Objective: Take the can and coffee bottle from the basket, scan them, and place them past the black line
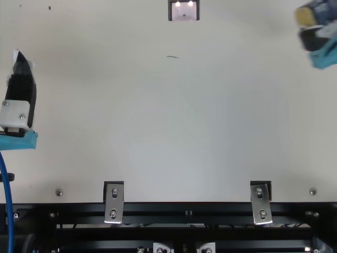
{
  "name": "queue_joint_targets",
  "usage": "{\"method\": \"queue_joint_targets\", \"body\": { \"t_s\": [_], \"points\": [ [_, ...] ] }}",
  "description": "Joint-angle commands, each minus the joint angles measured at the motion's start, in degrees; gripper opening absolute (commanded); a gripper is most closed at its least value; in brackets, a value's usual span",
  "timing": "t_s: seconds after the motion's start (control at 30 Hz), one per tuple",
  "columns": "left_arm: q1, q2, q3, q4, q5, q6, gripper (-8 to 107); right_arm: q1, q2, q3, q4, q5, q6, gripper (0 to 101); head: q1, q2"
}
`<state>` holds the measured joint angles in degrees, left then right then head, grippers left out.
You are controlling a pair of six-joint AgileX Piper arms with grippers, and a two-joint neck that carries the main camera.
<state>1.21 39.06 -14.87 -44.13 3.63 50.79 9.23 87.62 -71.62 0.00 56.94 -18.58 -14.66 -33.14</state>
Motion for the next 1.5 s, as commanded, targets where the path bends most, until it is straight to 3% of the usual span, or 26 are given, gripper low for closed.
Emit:
{"method": "queue_joint_targets", "body": {
  "t_s": [0.0, 0.23, 0.63, 0.9, 1.23, 1.27, 1.3, 1.47],
  "points": [
    [0.00, 0.00, 0.00, 0.00, 0.00, 0.00, 90, -7.47, -1.57, 1.34, 1.31, -0.02, -0.71, 0, -1.72, -3.23],
    [0.00, 0.00, 0.00, 0.00, 0.00, 0.00, 90, -21.50, -4.51, 4.35, 2.17, 0.53, -3.16, 0, -2.22, -7.96],
    [0.00, 0.00, 0.00, 0.00, 0.00, 0.00, 90, -39.68, -3.96, 9.23, -2.28, -4.52, -4.47, 0, -2.22, -7.96],
    [0.00, 0.00, 0.00, 0.00, 0.00, 0.00, 90, -47.24, -2.37, 13.80, -4.53, -8.75, -5.61, 0, -2.22, -7.96],
    [0.00, 0.00, 0.00, 0.00, 0.00, 0.00, 90, -52.35, -1.99, 19.08, -6.77, -12.21, -7.53, 0, -2.22, -7.96],
    [0.00, 0.00, 0.00, 0.00, 0.00, 0.00, 90, -52.70, -2.00, 19.46, -6.71, -12.56, -7.79, 39, -2.22, -7.96],
    [0.00, 0.00, 0.00, 0.00, 0.00, 0.00, 90, -53.06, -2.04, 19.83, -6.64, -12.95, -7.98, 101, -2.22, -7.96],
    [0.00, 0.00, 0.00, 0.00, 0.00, 0.00, 90, -54.09, -3.43, 21.02, -6.69, -15.87, -8.44, 101, -2.22, -7.96]
  ]
}}
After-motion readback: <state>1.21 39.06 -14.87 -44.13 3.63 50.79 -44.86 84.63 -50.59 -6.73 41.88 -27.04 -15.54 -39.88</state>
